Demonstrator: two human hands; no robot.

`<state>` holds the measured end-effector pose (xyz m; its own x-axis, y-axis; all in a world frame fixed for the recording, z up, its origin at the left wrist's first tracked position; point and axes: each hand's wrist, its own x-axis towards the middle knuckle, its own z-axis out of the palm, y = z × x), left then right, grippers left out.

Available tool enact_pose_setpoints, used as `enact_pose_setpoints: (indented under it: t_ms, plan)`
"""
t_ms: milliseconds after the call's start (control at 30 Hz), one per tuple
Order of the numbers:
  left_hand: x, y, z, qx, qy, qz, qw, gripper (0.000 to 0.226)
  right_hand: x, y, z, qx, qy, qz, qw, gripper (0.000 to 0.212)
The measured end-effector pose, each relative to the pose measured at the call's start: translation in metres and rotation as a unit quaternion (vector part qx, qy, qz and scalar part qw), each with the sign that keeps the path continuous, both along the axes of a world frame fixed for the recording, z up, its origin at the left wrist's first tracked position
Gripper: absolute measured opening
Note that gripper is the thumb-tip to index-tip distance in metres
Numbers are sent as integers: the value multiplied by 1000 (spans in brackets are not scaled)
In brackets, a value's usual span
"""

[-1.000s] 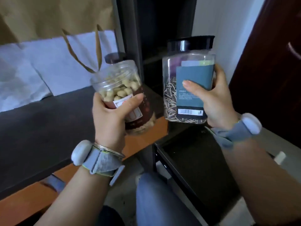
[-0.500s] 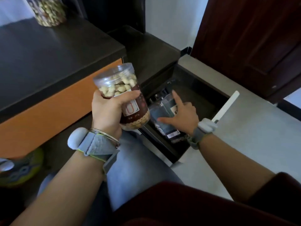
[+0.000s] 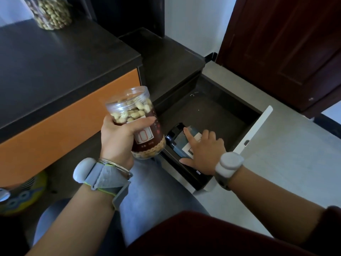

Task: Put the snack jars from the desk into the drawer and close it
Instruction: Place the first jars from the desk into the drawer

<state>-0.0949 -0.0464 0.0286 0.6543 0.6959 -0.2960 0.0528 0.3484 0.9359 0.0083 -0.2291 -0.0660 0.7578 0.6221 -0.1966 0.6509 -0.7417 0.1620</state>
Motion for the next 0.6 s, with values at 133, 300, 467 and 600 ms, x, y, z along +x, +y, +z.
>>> enact_pose_setpoints:
  t_ms: [133,300,467,600]
  plan:
    - [-1,-1,4,-21,-24,21,999,92,-3,-1,-1,13,3,15,1000,94]
    - [-2,1,4,-85,-71,53,992,71,4,11,23,14,79,2,997,87]
    - [-3,1,8,-71,-58,48,995,75,6,31,75,446,335,0,830,79]
    - [2,-8,7,-73,-43,31,996,75,-10,51,84,377,369,52,848,117]
